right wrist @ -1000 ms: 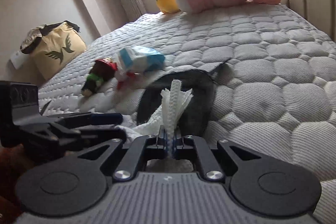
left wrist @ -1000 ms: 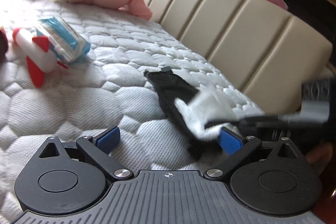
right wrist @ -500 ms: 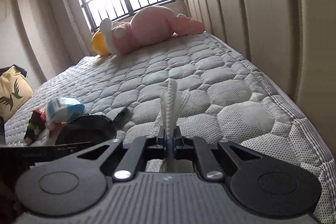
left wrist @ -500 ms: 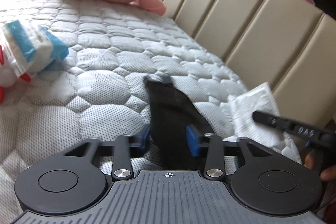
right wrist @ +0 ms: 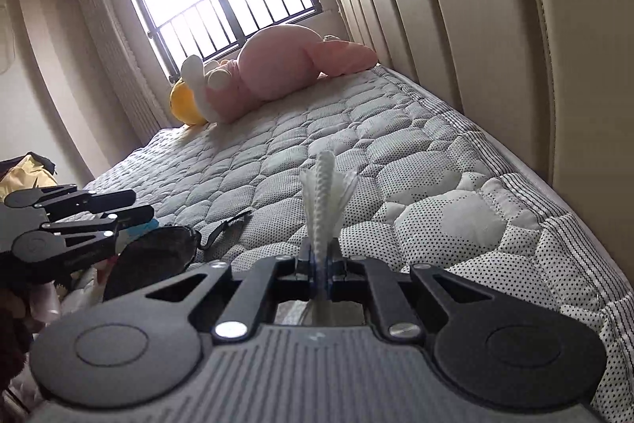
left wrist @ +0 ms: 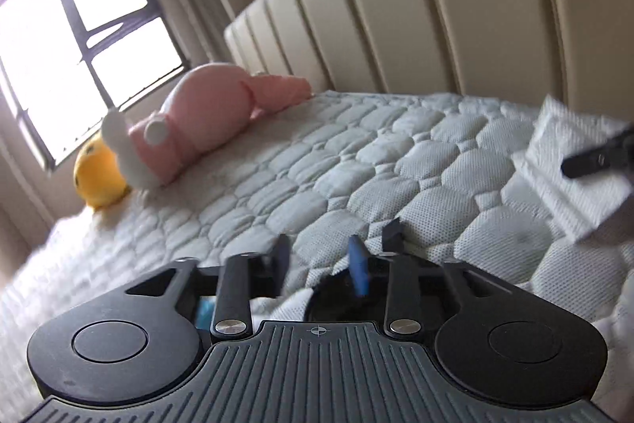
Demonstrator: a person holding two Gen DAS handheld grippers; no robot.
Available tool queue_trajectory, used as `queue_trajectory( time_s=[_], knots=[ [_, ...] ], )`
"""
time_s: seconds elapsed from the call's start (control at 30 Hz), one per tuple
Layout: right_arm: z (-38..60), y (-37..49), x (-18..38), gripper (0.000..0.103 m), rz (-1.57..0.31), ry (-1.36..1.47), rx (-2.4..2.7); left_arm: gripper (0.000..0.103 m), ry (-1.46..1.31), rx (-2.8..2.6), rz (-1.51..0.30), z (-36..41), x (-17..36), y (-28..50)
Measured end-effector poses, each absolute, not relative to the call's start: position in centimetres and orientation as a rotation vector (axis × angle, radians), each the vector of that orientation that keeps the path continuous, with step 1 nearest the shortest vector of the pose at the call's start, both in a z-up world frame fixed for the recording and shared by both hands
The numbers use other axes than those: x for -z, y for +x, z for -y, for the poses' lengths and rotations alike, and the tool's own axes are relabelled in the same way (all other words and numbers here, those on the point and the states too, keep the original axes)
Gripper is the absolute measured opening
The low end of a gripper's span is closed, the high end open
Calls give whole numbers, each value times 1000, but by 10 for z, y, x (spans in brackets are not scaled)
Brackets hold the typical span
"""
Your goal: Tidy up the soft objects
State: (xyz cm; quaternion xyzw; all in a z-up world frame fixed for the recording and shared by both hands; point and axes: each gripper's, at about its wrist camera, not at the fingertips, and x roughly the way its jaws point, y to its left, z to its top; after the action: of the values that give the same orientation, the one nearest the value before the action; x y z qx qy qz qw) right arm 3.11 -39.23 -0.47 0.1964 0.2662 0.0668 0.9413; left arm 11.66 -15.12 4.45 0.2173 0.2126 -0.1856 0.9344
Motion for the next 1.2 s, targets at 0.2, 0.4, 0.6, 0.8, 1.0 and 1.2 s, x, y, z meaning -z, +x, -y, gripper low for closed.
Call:
queue_trajectory(
  time_s=[0.2,0.4,0.6,0.8,1.0,1.2],
  knots=[
    [395,35,13,10,-564,410,-140,80,41,380,-669,104,-22,116],
    [397,39,22,15,-586,419,-144,36,-262,465,-737,92,8,137],
    [405,39,28,16,-588,450,-148,27,93,450,-612,128,-18,150],
    [395,44,24,34,-566,412,-137,24,602,466,-416,176,-24,135],
    [383,47,17,8,-557,330,-118,52,635,559,-373,195,0,85],
    [374,48,-1,7,-539,336,-194,89,480,545,-396,178,8,56]
  ],
)
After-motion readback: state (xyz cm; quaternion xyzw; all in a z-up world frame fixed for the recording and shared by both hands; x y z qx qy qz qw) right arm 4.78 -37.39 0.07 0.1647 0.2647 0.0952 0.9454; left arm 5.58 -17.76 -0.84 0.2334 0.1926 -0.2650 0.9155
